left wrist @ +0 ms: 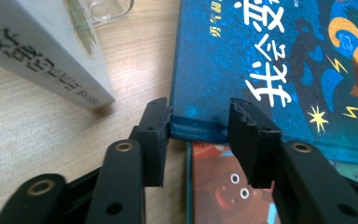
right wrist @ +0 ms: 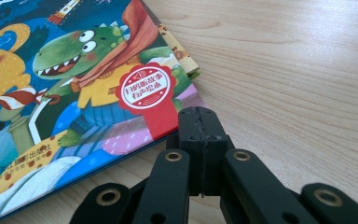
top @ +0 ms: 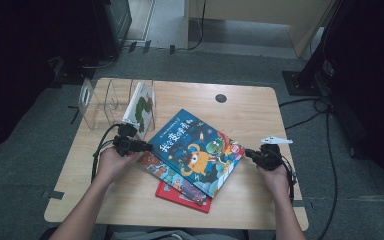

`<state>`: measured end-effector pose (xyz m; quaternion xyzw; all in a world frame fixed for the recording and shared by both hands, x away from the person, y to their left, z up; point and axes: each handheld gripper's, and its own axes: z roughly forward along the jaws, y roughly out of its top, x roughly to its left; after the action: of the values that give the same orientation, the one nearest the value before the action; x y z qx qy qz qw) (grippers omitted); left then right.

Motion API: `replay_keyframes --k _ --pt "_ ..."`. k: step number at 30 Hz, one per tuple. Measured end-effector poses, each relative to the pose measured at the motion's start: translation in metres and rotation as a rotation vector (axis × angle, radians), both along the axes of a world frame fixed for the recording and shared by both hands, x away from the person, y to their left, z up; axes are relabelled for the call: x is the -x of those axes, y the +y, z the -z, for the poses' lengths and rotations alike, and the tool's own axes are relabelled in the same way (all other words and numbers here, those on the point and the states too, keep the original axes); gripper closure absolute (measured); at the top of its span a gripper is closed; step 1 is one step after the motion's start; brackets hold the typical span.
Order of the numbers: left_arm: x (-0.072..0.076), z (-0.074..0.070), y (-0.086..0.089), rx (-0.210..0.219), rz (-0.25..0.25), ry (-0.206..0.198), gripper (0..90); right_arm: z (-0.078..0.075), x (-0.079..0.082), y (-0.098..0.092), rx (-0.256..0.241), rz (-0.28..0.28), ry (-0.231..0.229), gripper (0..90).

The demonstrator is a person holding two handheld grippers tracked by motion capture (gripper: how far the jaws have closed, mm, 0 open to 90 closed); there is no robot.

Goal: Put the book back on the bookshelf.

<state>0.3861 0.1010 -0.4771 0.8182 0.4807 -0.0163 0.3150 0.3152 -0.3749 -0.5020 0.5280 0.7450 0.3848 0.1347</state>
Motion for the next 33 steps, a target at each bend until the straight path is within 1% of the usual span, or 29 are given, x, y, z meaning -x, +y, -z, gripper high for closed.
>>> replay_keyframes --k 2,4,11,12,14,20,22,25,28,29,30,31,33 --pt "0.001 -0.001 0.000 -0.002 0.003 0.003 67.3 0.000 0.000 0.000 0.002 0.001 0.002 90.0" --pt "0.002 -0.001 0.000 -0.005 0.015 0.007 70.5 0.000 0.000 0.000 0.000 0.001 0.004 90.0" --pt "0.013 -0.004 -0.001 -0.002 0.057 0.021 83.1 0.000 0.001 0.000 0.005 -0.005 0.010 90.0" --pt "0.015 -0.004 -0.001 -0.004 0.068 0.028 84.1 0.000 0.001 0.000 0.004 -0.006 0.012 90.0" --pt "0.019 -0.004 -0.001 0.003 0.076 0.038 84.8 0.000 0.001 0.000 0.004 -0.008 0.015 90.0" --pt "0.031 -0.005 -0.006 -0.011 0.112 0.039 86.2 0.000 0.000 -0.002 -0.001 -0.011 0.016 90.0" --pt "0.033 -0.006 -0.006 -0.005 0.117 0.038 86.3 0.001 -0.001 -0.003 -0.007 -0.012 0.014 90.0" --pt "0.036 -0.006 -0.006 0.011 0.116 0.047 87.6 0.001 -0.002 -0.004 -0.015 -0.011 0.012 90.0" --pt "0.040 -0.006 -0.007 0.023 0.120 0.050 88.2 0.000 -0.004 -0.005 -0.016 -0.009 0.025 90.0" --pt "0.041 -0.006 -0.007 0.059 0.129 0.066 89.7 0.000 -0.006 -0.005 -0.018 -0.009 0.024 90.0" --pt "0.042 -0.006 -0.008 0.079 0.131 0.076 89.7 0.001 -0.007 -0.005 -0.020 -0.010 0.023 90.0" --pt "0.045 -0.005 -0.011 0.085 0.137 0.076 89.7 0.001 -0.007 -0.004 -0.021 -0.010 0.024 90.0" --pt "0.050 -0.005 -0.017 0.052 0.150 0.061 89.6 0.001 -0.010 -0.001 -0.023 -0.021 0.025 90.0"
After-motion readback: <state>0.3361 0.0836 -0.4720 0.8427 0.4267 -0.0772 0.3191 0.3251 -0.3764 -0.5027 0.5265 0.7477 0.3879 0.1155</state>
